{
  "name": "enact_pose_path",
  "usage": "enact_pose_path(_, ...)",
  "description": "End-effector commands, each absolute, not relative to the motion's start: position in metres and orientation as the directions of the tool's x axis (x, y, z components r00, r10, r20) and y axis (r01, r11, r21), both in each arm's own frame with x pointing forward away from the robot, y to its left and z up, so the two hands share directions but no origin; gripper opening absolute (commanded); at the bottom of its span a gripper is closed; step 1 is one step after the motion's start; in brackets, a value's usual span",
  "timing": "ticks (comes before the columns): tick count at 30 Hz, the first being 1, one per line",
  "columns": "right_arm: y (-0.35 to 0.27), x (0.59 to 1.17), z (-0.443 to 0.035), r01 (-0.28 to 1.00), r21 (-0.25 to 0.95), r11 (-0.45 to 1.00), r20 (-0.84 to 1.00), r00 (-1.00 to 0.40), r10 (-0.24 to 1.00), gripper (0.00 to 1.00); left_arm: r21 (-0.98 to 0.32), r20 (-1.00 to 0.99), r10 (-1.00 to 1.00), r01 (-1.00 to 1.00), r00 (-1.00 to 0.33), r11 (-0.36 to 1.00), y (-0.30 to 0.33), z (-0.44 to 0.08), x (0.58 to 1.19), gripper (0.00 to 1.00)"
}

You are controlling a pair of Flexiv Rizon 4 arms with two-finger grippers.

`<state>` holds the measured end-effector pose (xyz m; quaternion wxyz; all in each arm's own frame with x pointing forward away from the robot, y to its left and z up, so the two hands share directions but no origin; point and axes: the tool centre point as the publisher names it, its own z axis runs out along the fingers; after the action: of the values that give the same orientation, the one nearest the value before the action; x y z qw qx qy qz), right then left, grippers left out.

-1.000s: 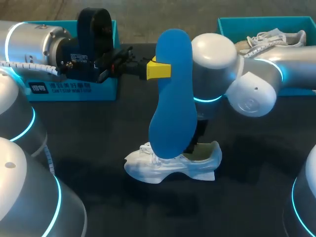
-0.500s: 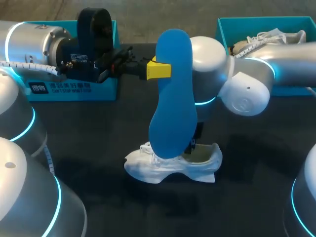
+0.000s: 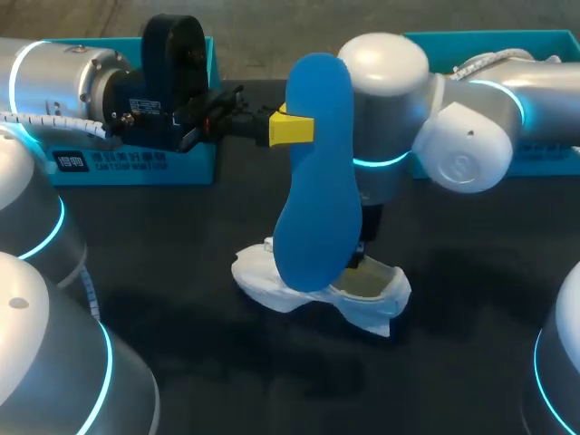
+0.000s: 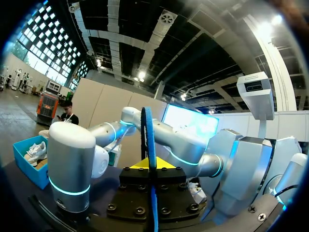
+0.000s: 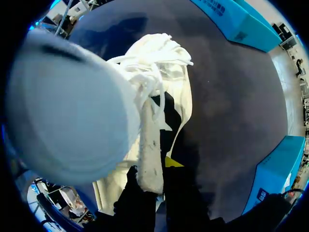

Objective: Take the shoe out of the shoebox, open the shoe tongue, remove and reinsert the insole, then place the shoe into the shoebox

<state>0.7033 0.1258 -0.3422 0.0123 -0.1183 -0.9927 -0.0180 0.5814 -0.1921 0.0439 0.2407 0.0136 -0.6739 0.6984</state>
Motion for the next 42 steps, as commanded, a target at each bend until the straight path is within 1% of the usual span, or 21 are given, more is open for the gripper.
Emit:
enact_pose_path(1,0.116,0.699,-0.335,0.235,0.050,0.971,0.025,-0.972,0.234,0.00,-0.935,0.343,0.317,-0.355,-0.884,0.023,-0.193,0.043,0.581,0.00)
enact_pose_path(8,0.116,0.699,-0.335,0.235,0.050,0.971,0.025,-0.972,0.234,0.00,-0.935,0.343,0.317,-0.355,-0.884,0.023,-0.193,0.043,0.581,0.00)
enact_pose_path(9,0.121,0.699,-0.339,0.281,0.024,0.959,0.021,-0.960,0.280,0.00,-0.935,0.343,0.317,-0.355,-0.884,0.023,-0.193,0.043,0.581,0.00)
enact_pose_path(10,0.124,0.698,-0.339,0.324,0.030,0.946,0.035,-0.946,0.323,0.00,-0.935,0.343,0.317,-0.355,-0.884,0.023,-0.193,0.043,0.581,0.00)
enact_pose_path(12,0.126,0.693,-0.334,0.388,0.090,0.917,0.076,-0.921,0.382,0.00,-0.935,0.343,0.317,-0.355,-0.884,0.023,-0.193,0.043,0.581,0.00)
enact_pose_path(13,0.127,0.691,-0.331,0.455,0.095,0.885,0.083,-0.890,0.449,0.00,-0.935,0.343,0.317,-0.355,-0.884,0.023,-0.193,0.043,0.581,0.00)
enact_pose_path(15,0.125,0.686,-0.326,0.538,0.104,0.836,0.077,-0.843,0.533,0.00,-0.935,0.343,0.317,-0.355,-0.884,0.023,-0.193,0.043,0.581,0.00)
enact_pose_path(16,0.123,0.685,-0.322,0.603,0.119,0.789,0.108,-0.797,0.594,0.00,-0.935,0.343,0.317,-0.355,-0.884,0.023,-0.193,0.043,0.581,0.00)
enact_pose_path(17,0.120,0.683,-0.320,0.633,0.142,0.761,0.110,-0.774,0.623,0.00,-0.935,0.343,0.317,-0.355,-0.884,0.023,-0.193,0.043,0.581,0.00)
enact_pose_path(18,0.117,0.682,-0.318,0.704,0.150,0.694,0.114,-0.709,0.695,0.00,-0.935,0.343,0.317,-0.355,-0.884,0.023,-0.193,0.043,0.581,0.00)
enact_pose_path(20,0.112,0.677,-0.317,0.748,0.186,0.638,0.108,-0.661,0.743,0.00,-0.935,0.343,0.317,-0.355,-0.884,0.023,-0.193,0.043,0.581,0.00)
enact_pose_path(22,0.109,0.673,-0.317,0.815,0.190,0.548,0.100,-0.571,0.815,0.00,-0.935,0.343,0.317,-0.355,-0.884,0.023,-0.193,0.043,0.581,0.00)
enact_pose_path(25,0.104,0.664,-0.318,0.903,0.199,0.380,0.140,-0.410,0.901,0.00,-0.935,0.343,0.317,-0.355,-0.884,0.023,-0.193,0.043,0.581,0.00)
enact_pose_path(26,0.104,0.662,-0.319,0.918,0.208,0.337,0.208,-0.378,0.902,0.00,-0.935,0.343,0.317,-0.355,-0.884,0.023,-0.193,0.043,0.581,0.00)
enact_pose_path(27,0.105,0.658,-0.321,0.934,0.192,0.300,0.242,-0.341,0.908,0.00,-0.935,0.343,0.317,-0.355,-0.884,0.023,-0.193,0.043,0.581,0.00)
enact_pose_path(40,0.105,0.658,-0.321,0.934,0.192,0.300,0.242,-0.341,0.908,0.00,-0.935,0.343,0.317,-0.355,-0.884,0.023,-0.193,0.043,0.581,0.00)
enact_pose_path(42,0.114,0.656,-0.324,0.952,0.186,0.242,0.225,-0.281,0.933,0.00,-0.935,0.343,0.317,-0.355,-0.884,0.023,-0.193,0.043,0.581,0.00)
